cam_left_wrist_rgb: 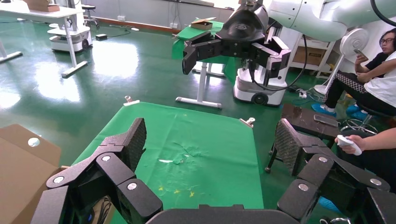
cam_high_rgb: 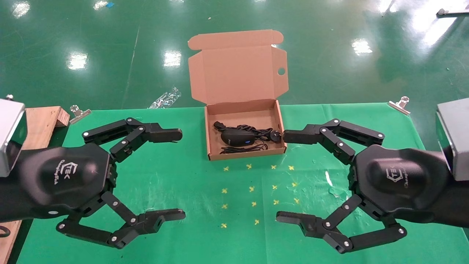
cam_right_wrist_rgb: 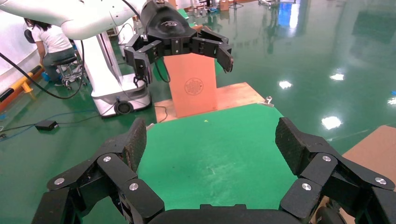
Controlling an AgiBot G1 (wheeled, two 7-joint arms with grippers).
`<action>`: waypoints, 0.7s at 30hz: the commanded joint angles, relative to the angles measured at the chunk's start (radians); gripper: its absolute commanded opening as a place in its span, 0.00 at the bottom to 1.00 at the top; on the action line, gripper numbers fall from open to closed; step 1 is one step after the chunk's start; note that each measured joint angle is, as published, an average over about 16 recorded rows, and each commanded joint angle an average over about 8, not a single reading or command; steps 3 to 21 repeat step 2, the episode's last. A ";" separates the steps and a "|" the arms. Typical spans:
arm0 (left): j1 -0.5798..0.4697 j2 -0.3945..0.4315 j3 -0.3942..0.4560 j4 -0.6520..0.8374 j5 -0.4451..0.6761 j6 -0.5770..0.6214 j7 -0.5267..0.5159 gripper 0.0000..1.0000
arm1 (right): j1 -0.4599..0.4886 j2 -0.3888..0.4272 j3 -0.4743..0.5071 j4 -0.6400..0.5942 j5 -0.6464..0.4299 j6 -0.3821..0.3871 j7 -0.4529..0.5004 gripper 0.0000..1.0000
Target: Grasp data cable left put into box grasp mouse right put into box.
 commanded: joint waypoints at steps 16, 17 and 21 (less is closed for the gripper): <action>-0.002 0.001 0.003 0.001 0.005 -0.004 -0.001 1.00 | 0.000 0.000 0.000 0.000 0.000 0.000 0.000 1.00; -0.002 0.001 0.003 0.001 0.005 -0.004 -0.001 1.00 | 0.000 0.000 0.000 0.000 0.000 0.000 0.000 1.00; -0.002 0.001 0.003 0.001 0.005 -0.004 -0.001 1.00 | 0.000 0.000 0.000 0.000 0.000 0.000 0.000 1.00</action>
